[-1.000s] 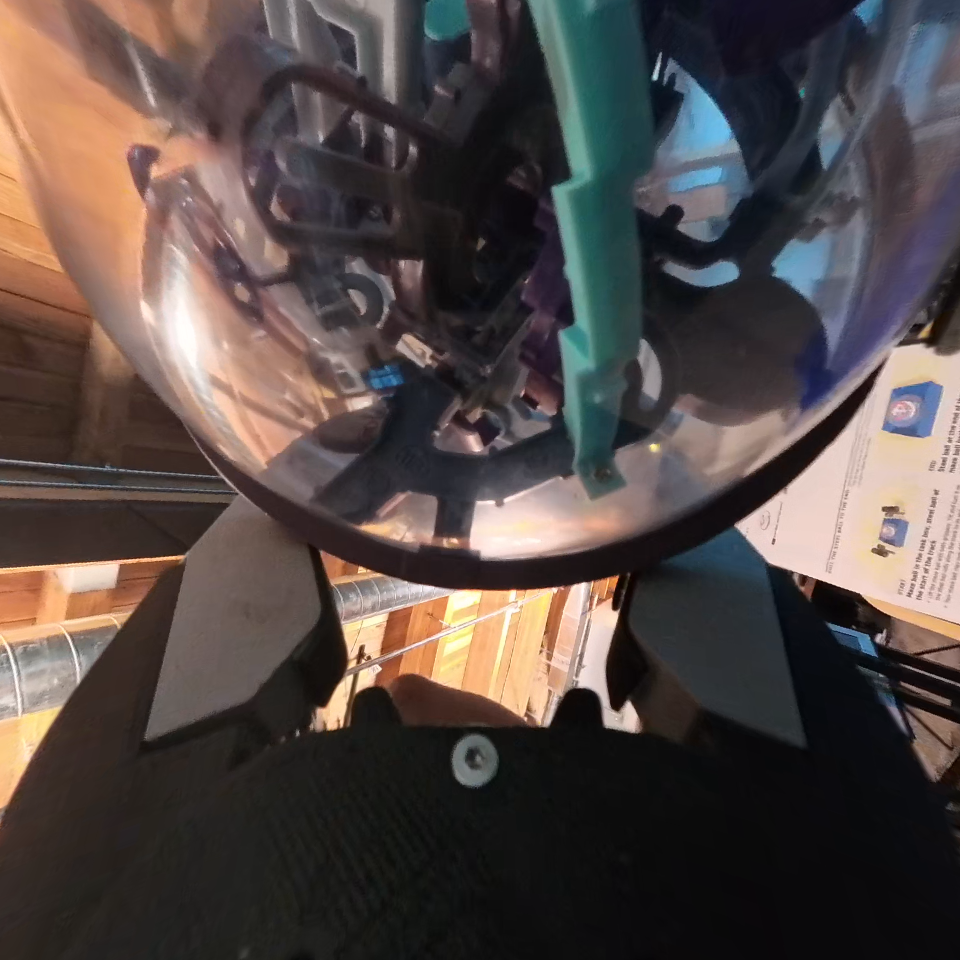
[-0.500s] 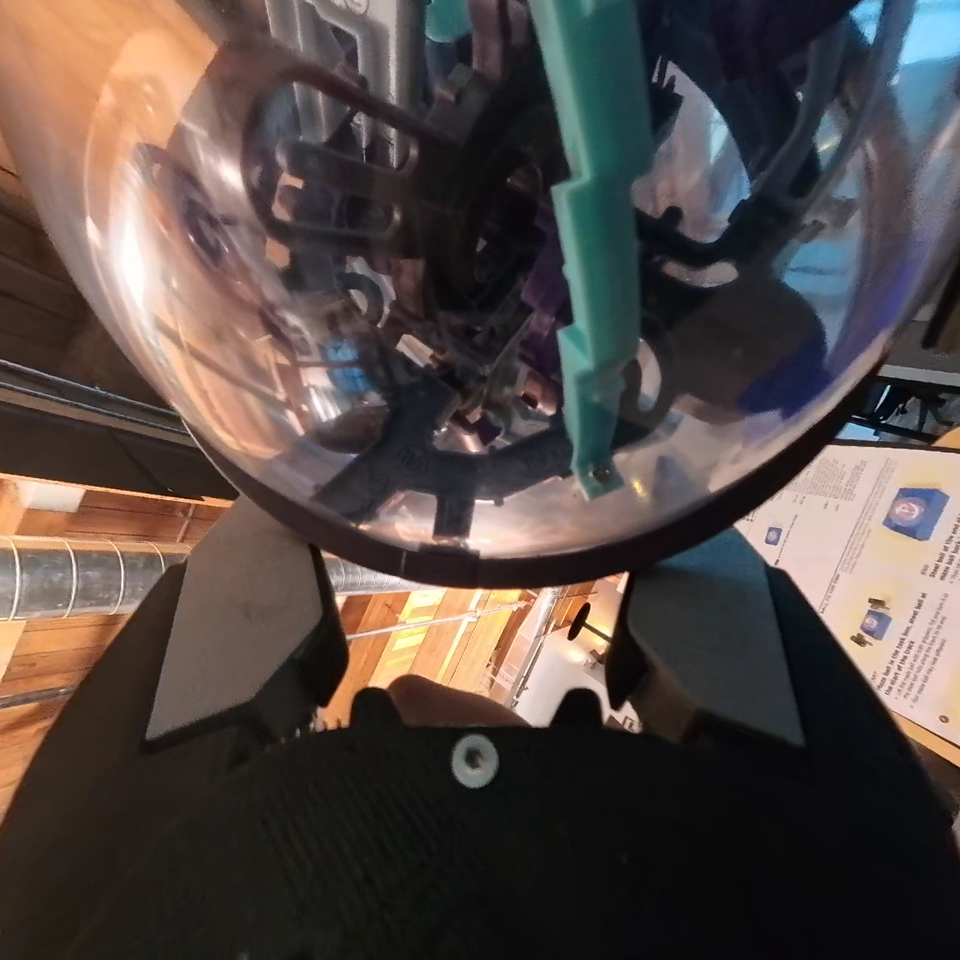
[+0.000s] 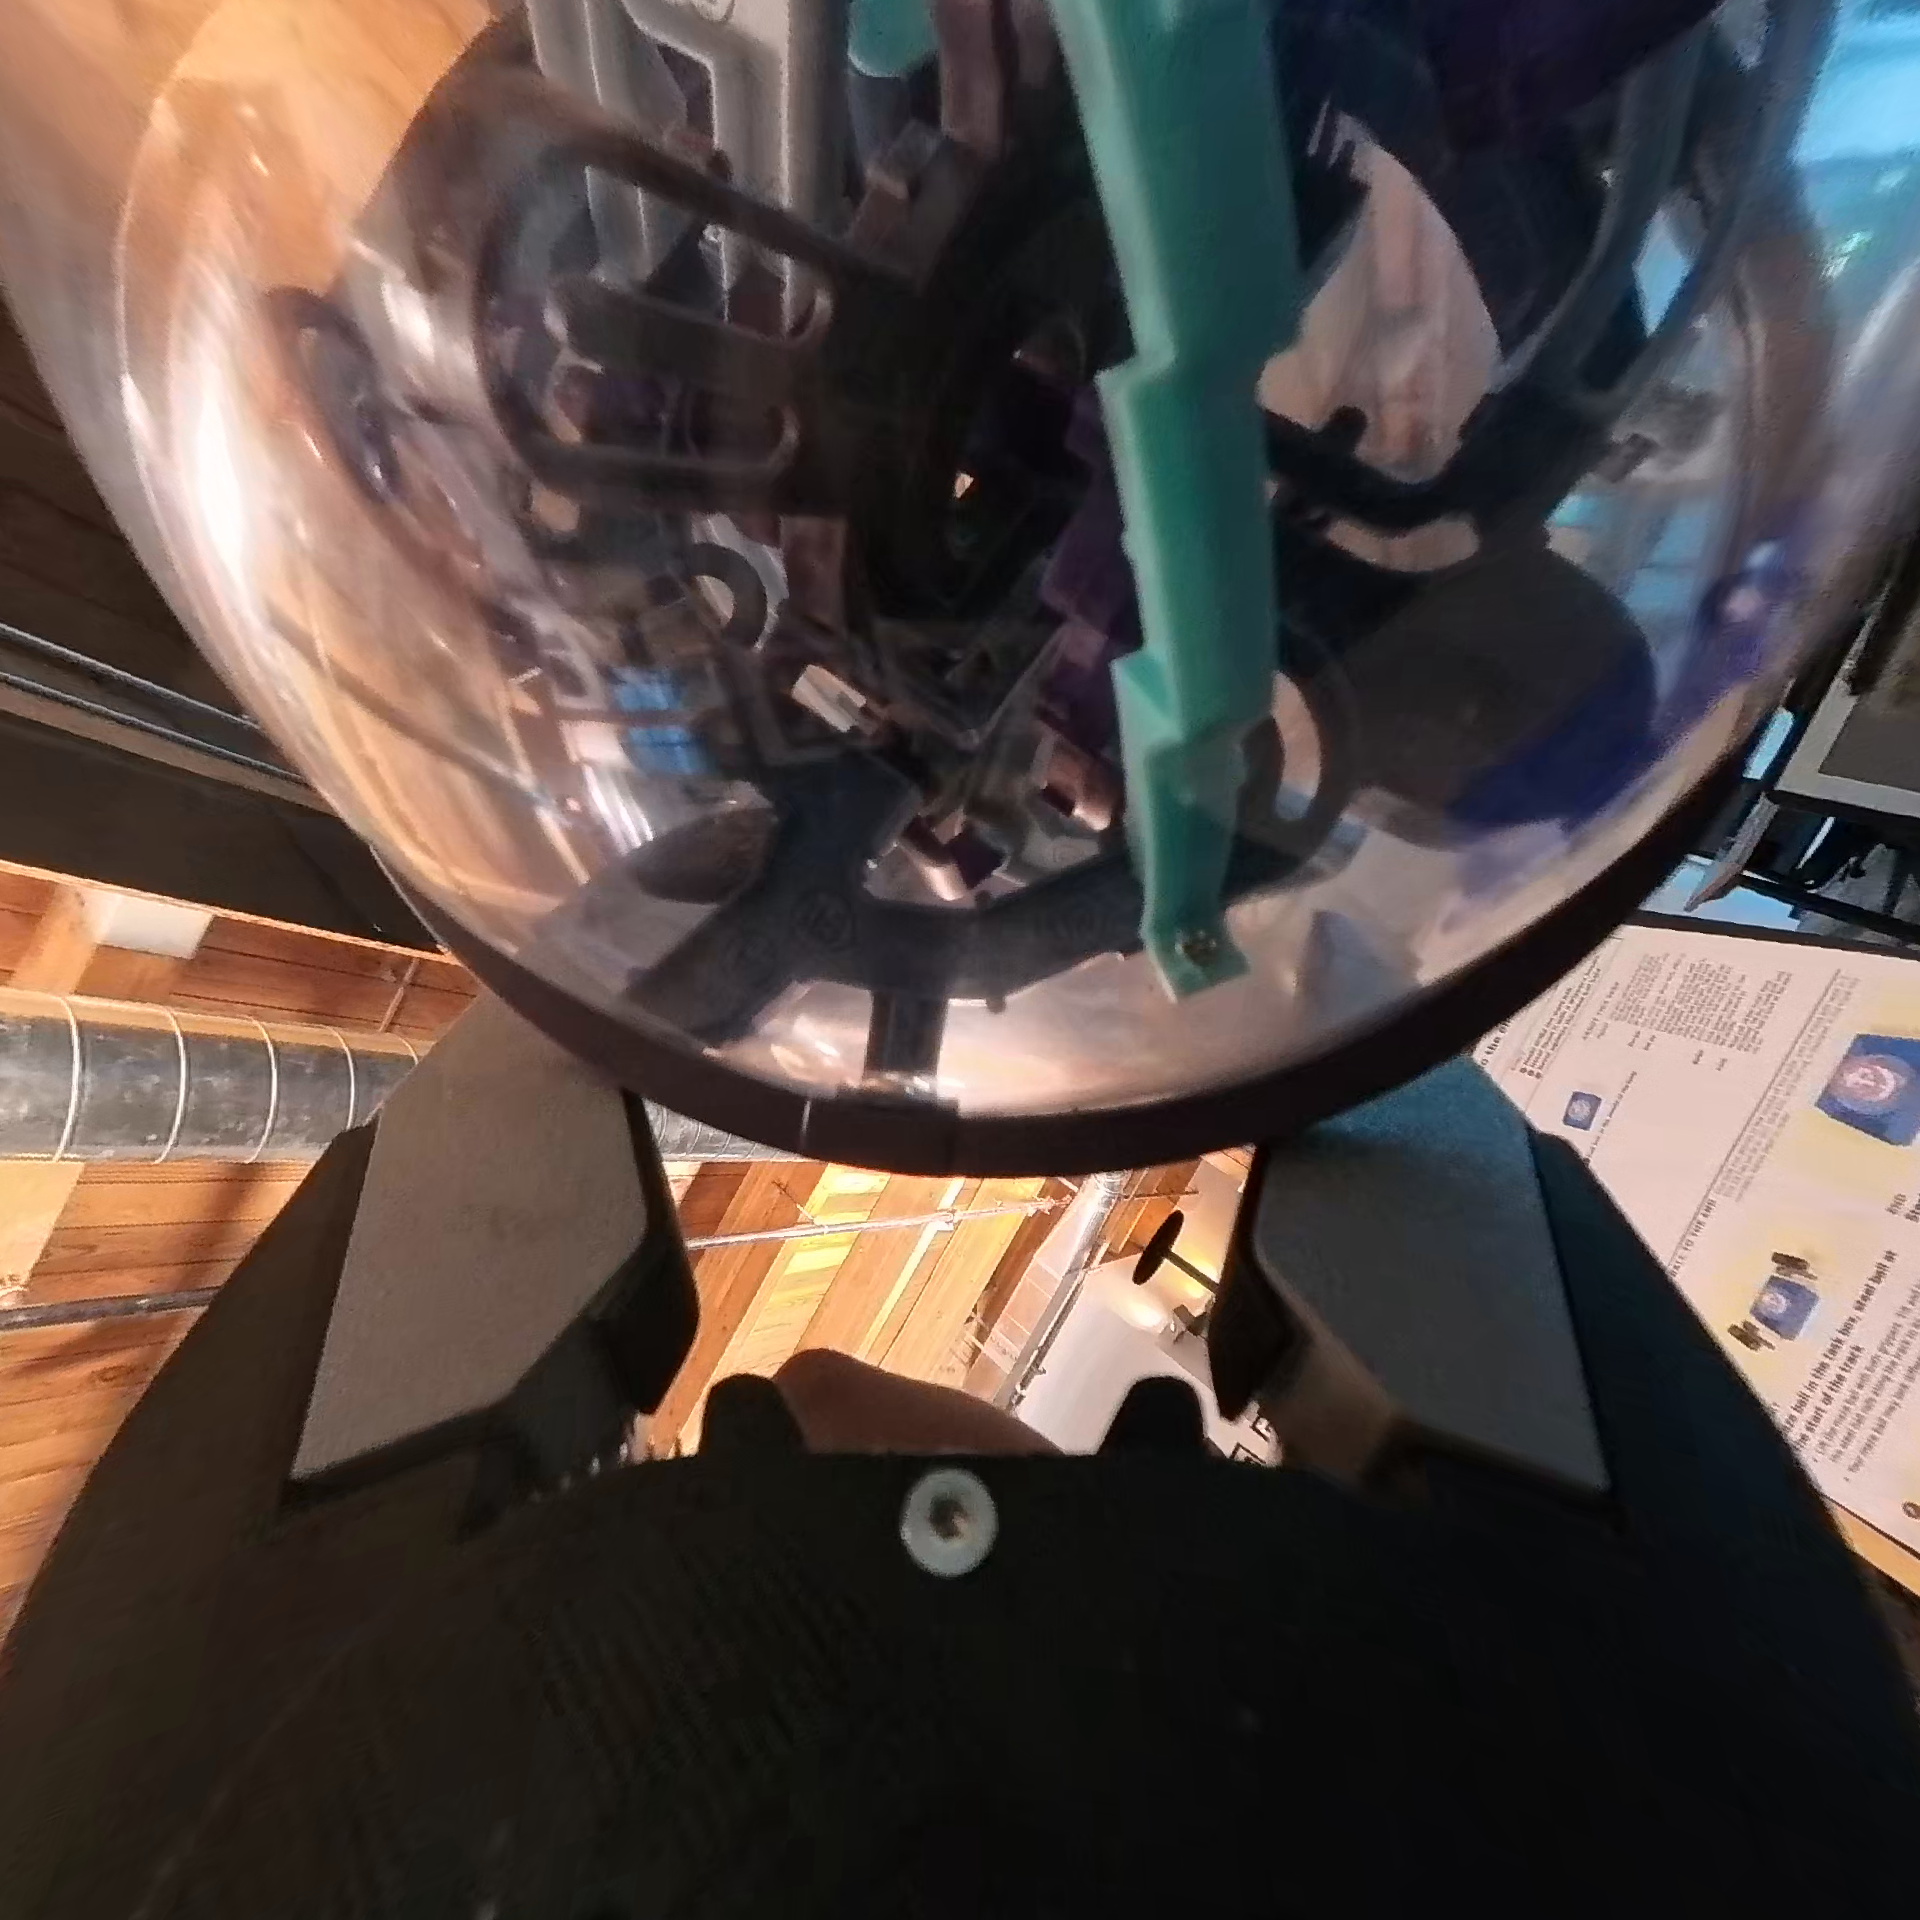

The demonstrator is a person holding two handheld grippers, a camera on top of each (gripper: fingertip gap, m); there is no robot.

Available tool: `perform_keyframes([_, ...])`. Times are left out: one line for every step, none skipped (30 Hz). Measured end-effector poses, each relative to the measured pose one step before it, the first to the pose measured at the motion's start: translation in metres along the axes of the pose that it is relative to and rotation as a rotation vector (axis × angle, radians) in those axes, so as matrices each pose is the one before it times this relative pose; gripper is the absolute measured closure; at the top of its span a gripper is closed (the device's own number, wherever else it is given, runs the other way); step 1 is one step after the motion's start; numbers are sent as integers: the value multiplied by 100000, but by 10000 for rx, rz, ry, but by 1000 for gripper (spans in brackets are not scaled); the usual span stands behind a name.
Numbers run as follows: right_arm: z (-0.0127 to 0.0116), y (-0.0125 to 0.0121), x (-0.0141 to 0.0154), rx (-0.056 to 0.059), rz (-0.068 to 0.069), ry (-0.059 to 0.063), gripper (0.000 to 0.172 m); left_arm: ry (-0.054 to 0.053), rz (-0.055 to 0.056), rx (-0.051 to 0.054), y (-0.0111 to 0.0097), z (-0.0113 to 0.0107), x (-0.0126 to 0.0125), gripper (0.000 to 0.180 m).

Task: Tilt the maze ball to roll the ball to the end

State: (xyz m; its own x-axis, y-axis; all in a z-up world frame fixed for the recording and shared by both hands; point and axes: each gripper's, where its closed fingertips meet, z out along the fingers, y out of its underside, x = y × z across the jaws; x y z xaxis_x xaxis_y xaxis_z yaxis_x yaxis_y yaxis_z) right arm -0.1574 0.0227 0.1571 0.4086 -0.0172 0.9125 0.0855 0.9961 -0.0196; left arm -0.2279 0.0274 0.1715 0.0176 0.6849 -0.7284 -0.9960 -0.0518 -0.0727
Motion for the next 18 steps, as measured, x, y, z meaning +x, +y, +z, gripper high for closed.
perform_keyframes([16, -50, -40, 6, -4, -3, 12, -1, -8, -2, 37, -48, -2, 54])
perform_keyframes([23, -35, -45, 1, -1, -1, 12, -2, -2, -5, 51, -43, -1, 54])
perform_keyframes([37, -18, -52, -4, 10, -11, 12, 14, -3, -5, 58, -20, 14, 54])
perform_keyframes([44, -16, -46, -6, 14, -18, 12, 23, -10, -7, 62, -22, 31, 54])
perform_keyframes([25, -9, -36, -2, 5, -14, 13, 6, -3, -19, 57, -25, 10, 54])
perform_keyframes([10, -43, -42, 9, -5, -7, 12, -10, -2, -9, 25, -40, -5, 54])
perform_keyframes([-11, -42, -26, 16, -4, -5, 12, -11, 0, 4, 11, -67, -14, 54])
perform_keyframes([-10, -12, -52, 9, 6, -8, 12, -1, 0, -8, 6, -55, 22, 54])
perform_keyframes([-22, 9, -87, 2, 22, -12, 12, 18, 0, -17, 29, -53, 69, 54])
perform_keyframes([-10, 50, -126, 0, 30, -17, 12, 28, 1, -22, 45, -47, 117, 54])
perform_keyframes([-17, 63, -181, -2, 31, -26, 12, 28, -2, -23, 61, -72, 177, 54])
perform_keyframes([-16, 98, -243, -13, 38, -42, 12, 46, -27, -25, 77, -100, 248, 54])
perform_keyframes([-22, 112, -287, -23, 49, -52, 12, 66, -30, -36, 124, -102, 321, 54])
perform_keyframes([-13, 103, -317, -16, 45, -44, 12, 55, -22, -33, 133, -124, 315, 54])
perform_keyframes([-6, 108, -326, -11, 37, -39, 12, 37, -12, -34, 138, -143, 305, 54])
perform_keyframes([5, 97, -331, -18, 37, -53, 12, 50, -32, -36, 159, -128, 322, 54])
perform_keyframes([5, 92, -329, -29, 33, -67, 12, 54, -52, -35, 150, -141, 330, 54])
perform_keyframes([5, 74, -293, -38, 12, -64, 12, 43, -66, -35, 161, -132, 317, 54])
